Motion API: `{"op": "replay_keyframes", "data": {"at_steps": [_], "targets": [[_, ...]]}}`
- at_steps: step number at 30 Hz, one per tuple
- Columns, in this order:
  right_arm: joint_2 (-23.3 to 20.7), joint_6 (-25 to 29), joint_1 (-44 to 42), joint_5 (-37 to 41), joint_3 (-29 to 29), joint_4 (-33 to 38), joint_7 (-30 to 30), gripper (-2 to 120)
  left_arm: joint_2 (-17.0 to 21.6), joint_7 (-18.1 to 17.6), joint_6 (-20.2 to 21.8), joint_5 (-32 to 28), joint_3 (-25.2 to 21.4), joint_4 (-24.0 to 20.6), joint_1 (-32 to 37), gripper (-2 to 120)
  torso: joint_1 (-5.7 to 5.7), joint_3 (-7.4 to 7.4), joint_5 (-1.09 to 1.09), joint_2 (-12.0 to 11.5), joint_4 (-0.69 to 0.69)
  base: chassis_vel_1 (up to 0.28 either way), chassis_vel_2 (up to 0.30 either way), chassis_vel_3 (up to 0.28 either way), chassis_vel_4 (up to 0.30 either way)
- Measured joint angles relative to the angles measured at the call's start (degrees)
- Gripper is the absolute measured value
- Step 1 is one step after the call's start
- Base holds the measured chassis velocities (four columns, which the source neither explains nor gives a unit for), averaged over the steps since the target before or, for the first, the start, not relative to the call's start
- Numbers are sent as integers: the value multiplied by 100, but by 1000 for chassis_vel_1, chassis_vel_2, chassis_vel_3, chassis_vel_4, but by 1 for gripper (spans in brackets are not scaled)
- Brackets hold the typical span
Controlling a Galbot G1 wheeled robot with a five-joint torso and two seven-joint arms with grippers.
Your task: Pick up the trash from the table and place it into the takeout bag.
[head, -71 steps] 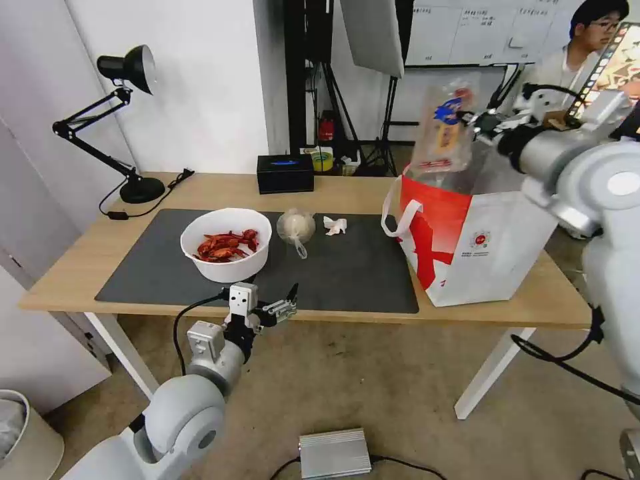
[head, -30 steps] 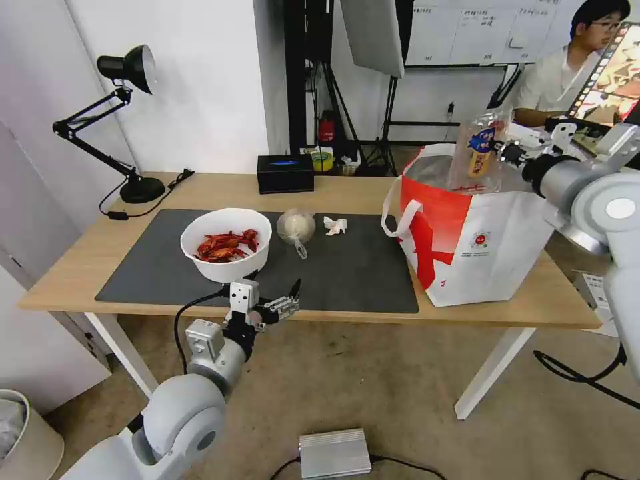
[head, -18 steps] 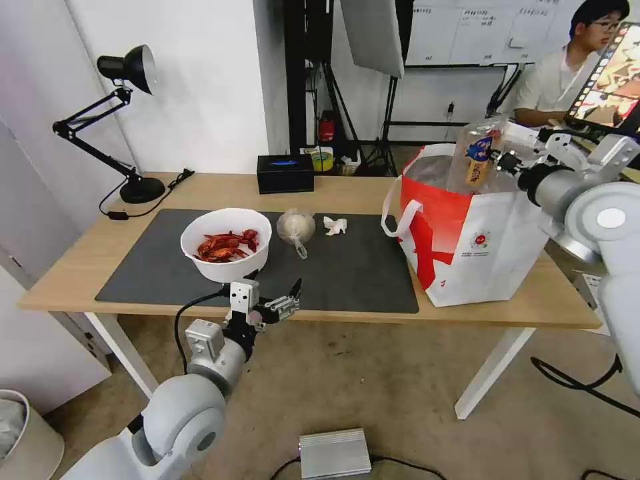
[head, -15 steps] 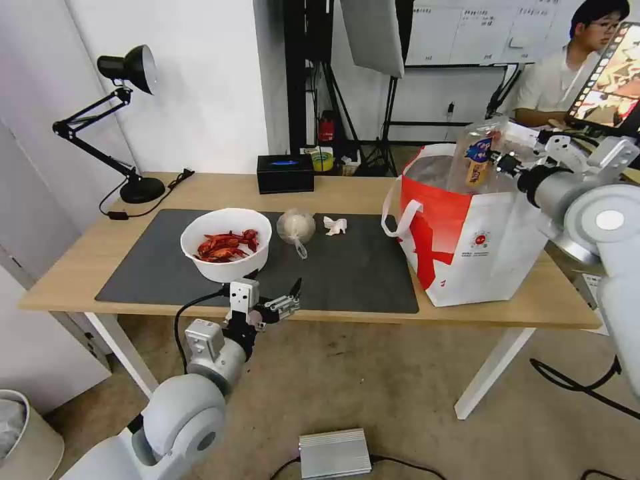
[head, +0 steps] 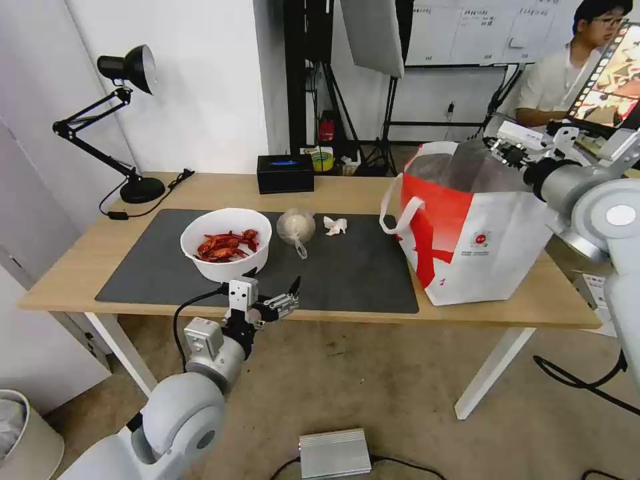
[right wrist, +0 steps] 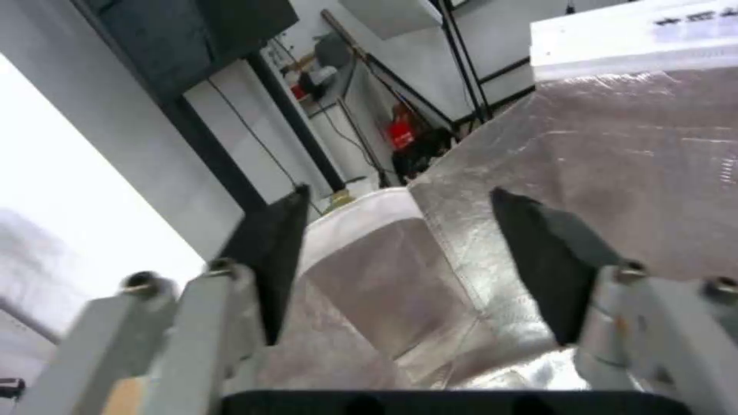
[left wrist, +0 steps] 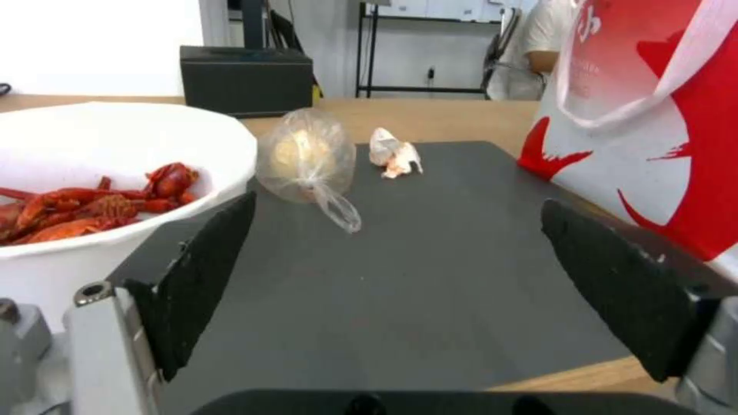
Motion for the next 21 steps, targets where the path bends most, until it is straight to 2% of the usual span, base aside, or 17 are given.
{"op": "replay_keyframes", "data": {"at_steps": [1, 2, 4, 5, 8, 16, 21], "targets": [[-4, -3, 0, 7, 2, 8, -3, 71, 3, -2, 0, -3, -11, -5, -2, 100, 0, 0, 0, 0, 0, 0, 0, 0, 0], [-4, -3, 0, 7, 2, 8, -3, 71, 3, -2, 0, -3, -11, -5, -2, 100, 0, 0, 0, 0, 0, 0, 0, 0, 0], [-4, -8, -2, 11, 2, 19, -6, 83, 0, -3, 0, -5, -18, -5, -2, 100, 0, 0, 0, 0, 0, 0, 0, 0, 0], [-4, -8, -2, 11, 2, 19, -6, 83, 0, -3, 0, -5, -18, -5, -2, 100, 0, 0, 0, 0, 0, 0, 0, 0, 0], [0, -11, -6, 12, 2, 61, -13, 96, -12, -5, 0, -7, -26, -5, -2, 100, 0, 0, 0, 0, 0, 0, 0, 0, 0], [-201, -55, -120, 182, 9, 634, -203, 100, -11, -18, -8, -9, -76, 8, -4, 100, 0, 0, 0, 0, 1, 0, 0, 0, 0], [-466, -56, -554, 204, 119, 1190, -668, 100, -6, -19, -91, -3, -98, 74, 12, 100, 0, 0, 0, 0, 0, 0, 0, 0, 0]]}}
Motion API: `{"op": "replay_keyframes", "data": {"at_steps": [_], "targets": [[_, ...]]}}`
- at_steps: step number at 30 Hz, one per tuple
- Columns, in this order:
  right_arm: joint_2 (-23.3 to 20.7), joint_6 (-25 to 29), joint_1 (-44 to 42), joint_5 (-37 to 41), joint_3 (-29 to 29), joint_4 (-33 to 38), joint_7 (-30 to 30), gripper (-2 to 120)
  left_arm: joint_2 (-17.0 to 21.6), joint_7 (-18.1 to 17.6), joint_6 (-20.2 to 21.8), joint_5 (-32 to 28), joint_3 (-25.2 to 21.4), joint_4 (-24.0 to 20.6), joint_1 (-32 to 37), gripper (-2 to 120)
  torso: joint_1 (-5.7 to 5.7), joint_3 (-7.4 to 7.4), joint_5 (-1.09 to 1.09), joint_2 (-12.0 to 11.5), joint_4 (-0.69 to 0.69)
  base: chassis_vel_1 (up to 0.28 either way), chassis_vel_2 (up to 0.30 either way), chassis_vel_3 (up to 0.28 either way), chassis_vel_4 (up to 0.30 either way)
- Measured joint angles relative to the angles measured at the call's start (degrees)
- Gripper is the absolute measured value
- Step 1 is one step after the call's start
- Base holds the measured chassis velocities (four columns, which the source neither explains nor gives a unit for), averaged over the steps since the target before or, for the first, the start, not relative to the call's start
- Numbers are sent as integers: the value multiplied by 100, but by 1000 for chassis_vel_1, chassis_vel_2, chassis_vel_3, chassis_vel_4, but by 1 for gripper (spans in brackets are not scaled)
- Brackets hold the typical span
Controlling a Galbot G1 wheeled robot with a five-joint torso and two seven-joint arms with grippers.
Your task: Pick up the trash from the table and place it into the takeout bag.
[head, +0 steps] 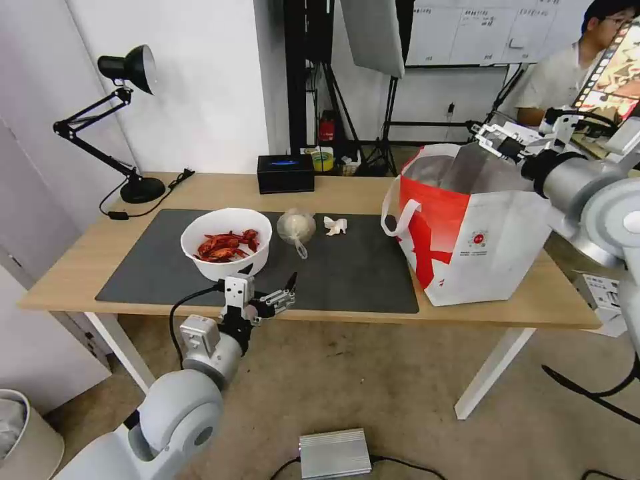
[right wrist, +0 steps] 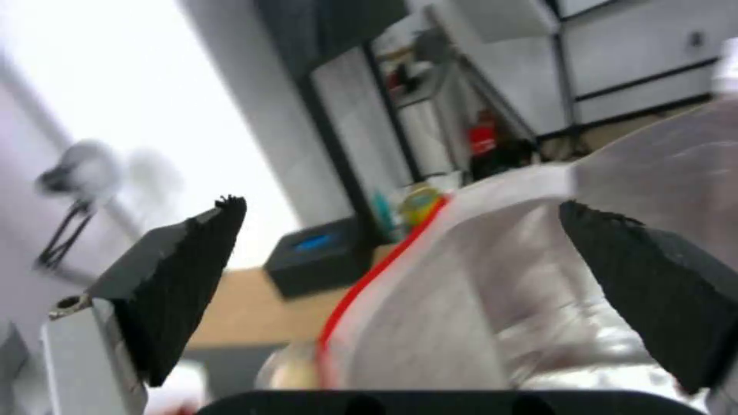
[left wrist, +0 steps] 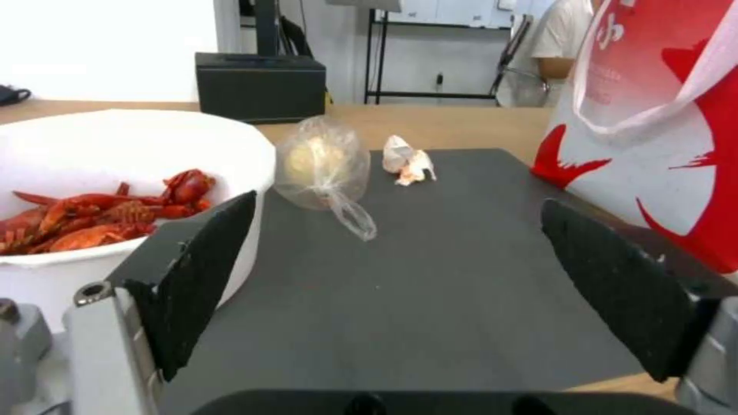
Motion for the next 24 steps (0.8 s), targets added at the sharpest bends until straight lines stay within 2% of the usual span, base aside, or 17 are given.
{"op": "replay_keyframes", "data": {"at_steps": [5, 6, 8, 10, 12, 16, 24], "targets": [[-200, 3, -857, -398, 108, 624, -772, 100, 42, 11, -49, 47, -45, 92, 0, 100, 0, 0, 0, 0, 0, 0, 0, 0, 0], [-200, 3, -857, -398, 108, 624, -772, 100, 42, 11, -49, 47, -45, 92, 0, 100, 0, 0, 0, 0, 0, 0, 0, 0, 0], [-263, 5, -1350, -899, 138, 881, -1257, 100, 94, 21, -54, 56, -83, 120, 6, 100, 0, 0, 0, 0, 0, 0, 0, 0, 0], [-275, 6, -1534, -1100, 146, 966, -1418, 100, 125, 29, -56, 56, -102, 127, 18, 100, 0, 0, 0, 0, 0, 0, 0, 0, 0], [-283, 9, -1973, -1623, 151, 1122, -1760, 100, 181, 45, -62, 57, -150, 141, 50, 100, 0, 0, 0, 0, 0, 0, 0, 0, 0], [-255, 61, -2538, -2371, 138, 1164, -2221, 100, 256, 111, -69, 57, -207, 163, 86, 100, 0, 0, 1, 0, 0, 0, 0, 0, 0], [-167, 277, -3300, -3279, 68, 1029, -2851, 100, 357, 276, -156, 56, -258, 327, 111, 100, 0, 0, 0, 0, 0, 0, 0, 0, 0]]}}
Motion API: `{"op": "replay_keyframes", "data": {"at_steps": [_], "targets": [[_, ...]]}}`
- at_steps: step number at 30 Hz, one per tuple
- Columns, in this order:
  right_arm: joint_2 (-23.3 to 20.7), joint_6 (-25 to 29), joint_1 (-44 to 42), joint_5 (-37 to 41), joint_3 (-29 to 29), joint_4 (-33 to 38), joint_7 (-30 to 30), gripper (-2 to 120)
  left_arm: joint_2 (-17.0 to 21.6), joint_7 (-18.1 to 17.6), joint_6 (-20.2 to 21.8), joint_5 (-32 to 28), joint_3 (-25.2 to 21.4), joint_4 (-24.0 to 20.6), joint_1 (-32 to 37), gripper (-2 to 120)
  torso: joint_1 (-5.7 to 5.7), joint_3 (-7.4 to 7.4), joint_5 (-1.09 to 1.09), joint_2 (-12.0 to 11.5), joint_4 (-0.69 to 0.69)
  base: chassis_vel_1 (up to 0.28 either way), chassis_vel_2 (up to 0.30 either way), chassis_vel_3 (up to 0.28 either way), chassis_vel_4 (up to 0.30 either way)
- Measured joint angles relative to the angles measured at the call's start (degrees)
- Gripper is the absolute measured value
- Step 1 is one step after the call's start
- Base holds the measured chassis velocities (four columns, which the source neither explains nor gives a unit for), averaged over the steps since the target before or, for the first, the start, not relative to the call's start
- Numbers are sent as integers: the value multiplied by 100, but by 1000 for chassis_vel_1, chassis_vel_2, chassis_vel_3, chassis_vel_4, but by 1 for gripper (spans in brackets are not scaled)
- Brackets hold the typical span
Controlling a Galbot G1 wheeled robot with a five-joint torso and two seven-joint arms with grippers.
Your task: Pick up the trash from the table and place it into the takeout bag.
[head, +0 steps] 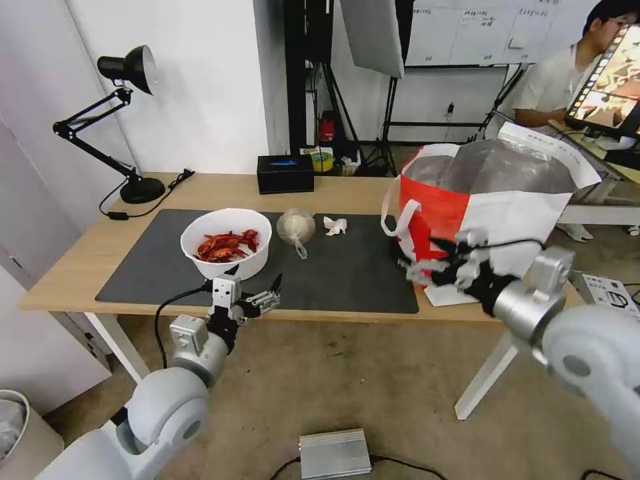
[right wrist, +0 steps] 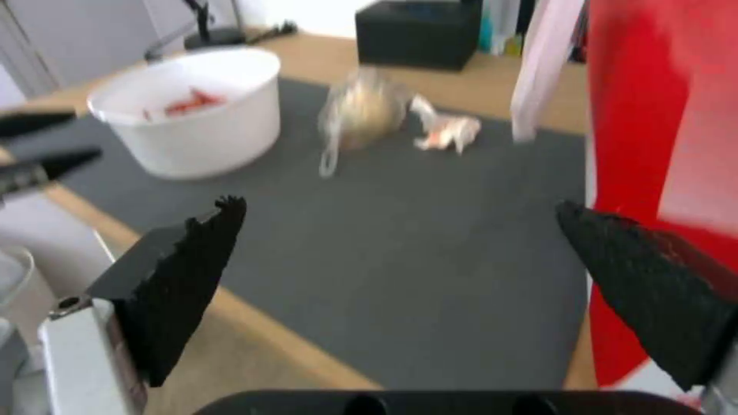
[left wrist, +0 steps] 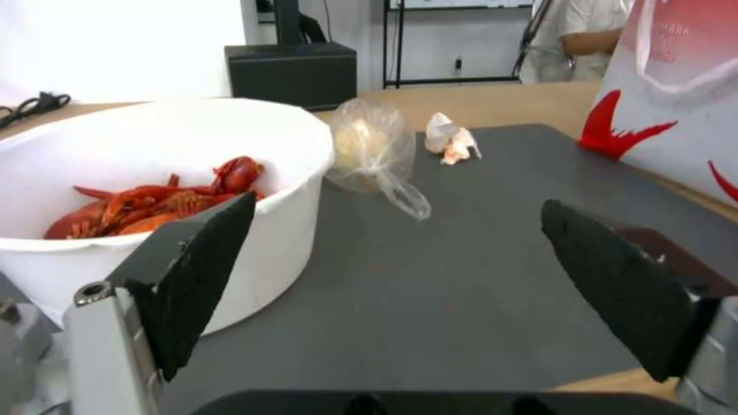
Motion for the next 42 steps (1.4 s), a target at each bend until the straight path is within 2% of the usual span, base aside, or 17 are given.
{"op": "replay_keyframes", "data": {"at_steps": [4, 14, 25, 42], "targets": [[14, 88, -134, -205, -27, -52, -120, 100, 19, 55, -13, 0, -11, 30, 11, 100, 0, 0, 0, 0, 0, 0, 0, 0, 0], [212, 686, -520, -947, -64, -268, -375, 100, 35, 183, 15, 3, -88, 191, 106, 100, 0, 1, -1, 0, 0, 0, 0, 0, 0], [504, 777, -672, -1335, -216, -412, -427, 100, 51, 191, 18, 11, -136, 185, 133, 100, 0, 1, 0, 0, 1, 0, 0, 0, 0], [647, 779, -835, -1463, -206, -390, -426, 100, 49, 201, 42, 48, -95, 186, 93, 100, 0, 1, 0, 0, 0, 0, 0, 0, 0]]}}
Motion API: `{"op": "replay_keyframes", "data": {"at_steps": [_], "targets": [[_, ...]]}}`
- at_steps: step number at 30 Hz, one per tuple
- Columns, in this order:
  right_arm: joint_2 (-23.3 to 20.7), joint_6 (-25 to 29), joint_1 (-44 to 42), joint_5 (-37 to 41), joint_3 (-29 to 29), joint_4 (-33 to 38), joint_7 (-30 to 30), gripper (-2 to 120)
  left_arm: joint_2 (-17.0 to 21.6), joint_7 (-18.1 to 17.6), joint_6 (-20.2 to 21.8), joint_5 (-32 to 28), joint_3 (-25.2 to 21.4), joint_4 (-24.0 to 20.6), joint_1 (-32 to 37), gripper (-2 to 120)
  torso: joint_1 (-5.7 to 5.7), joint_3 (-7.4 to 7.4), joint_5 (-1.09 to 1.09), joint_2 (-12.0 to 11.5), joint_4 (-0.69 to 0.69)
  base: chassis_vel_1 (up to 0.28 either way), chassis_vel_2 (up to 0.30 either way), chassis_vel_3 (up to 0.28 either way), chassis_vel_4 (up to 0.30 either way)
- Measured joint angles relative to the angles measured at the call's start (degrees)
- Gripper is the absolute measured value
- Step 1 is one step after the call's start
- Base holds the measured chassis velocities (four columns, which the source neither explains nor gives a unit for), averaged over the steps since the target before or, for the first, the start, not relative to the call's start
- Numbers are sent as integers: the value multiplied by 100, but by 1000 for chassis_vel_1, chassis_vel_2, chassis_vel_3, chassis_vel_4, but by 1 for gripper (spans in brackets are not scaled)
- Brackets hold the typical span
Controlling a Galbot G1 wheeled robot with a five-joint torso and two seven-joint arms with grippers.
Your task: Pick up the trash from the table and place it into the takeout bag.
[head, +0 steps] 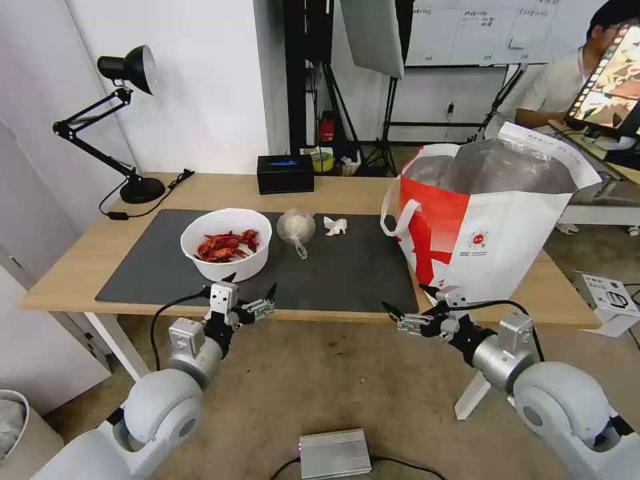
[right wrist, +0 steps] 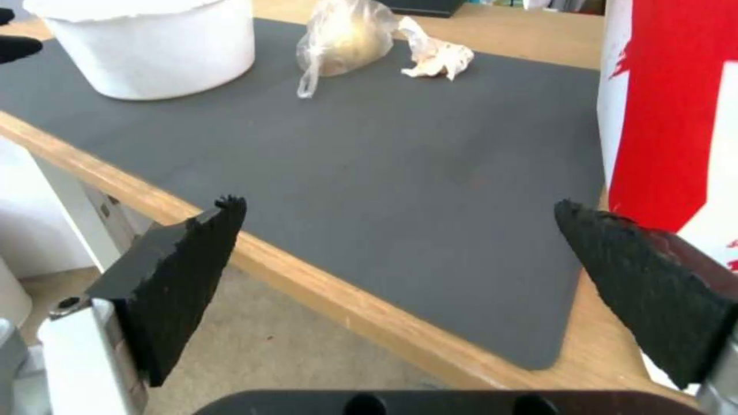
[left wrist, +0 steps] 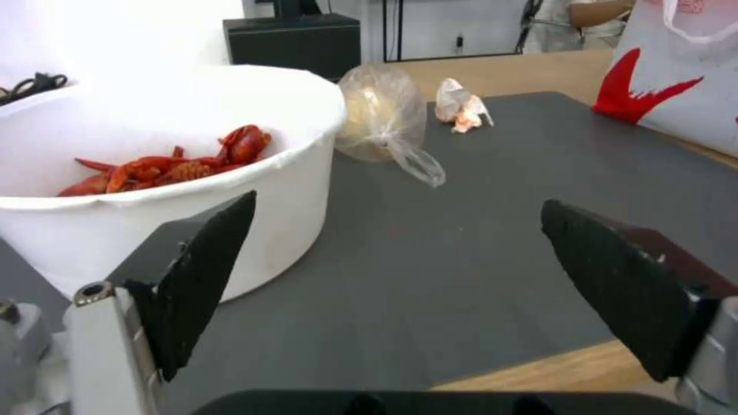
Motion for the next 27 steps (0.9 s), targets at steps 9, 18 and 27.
{"op": "replay_keyframes", "data": {"at_steps": [9, 18, 27], "targets": [[60, -9, 62, -20, -117, -17, 11, 100, -7, 0, 1, -2, -1, 13, 1, 100, 0, 0, 0, -1, 0, 0, 0, 0, 0], [210, -177, 850, 241, -915, 41, 750, 100, -43, -14, 10, -7, 119, 26, -135, 100, 0, 0, -1, -1, -2, 0, 0, 0, 0], [568, -273, 2430, 370, -2168, -651, 1721, 100, -106, -34, 17, 10, 130, 48, -102, 100, 0, 0, -1, -1, 1, 0, 0, 0, 0]]}}
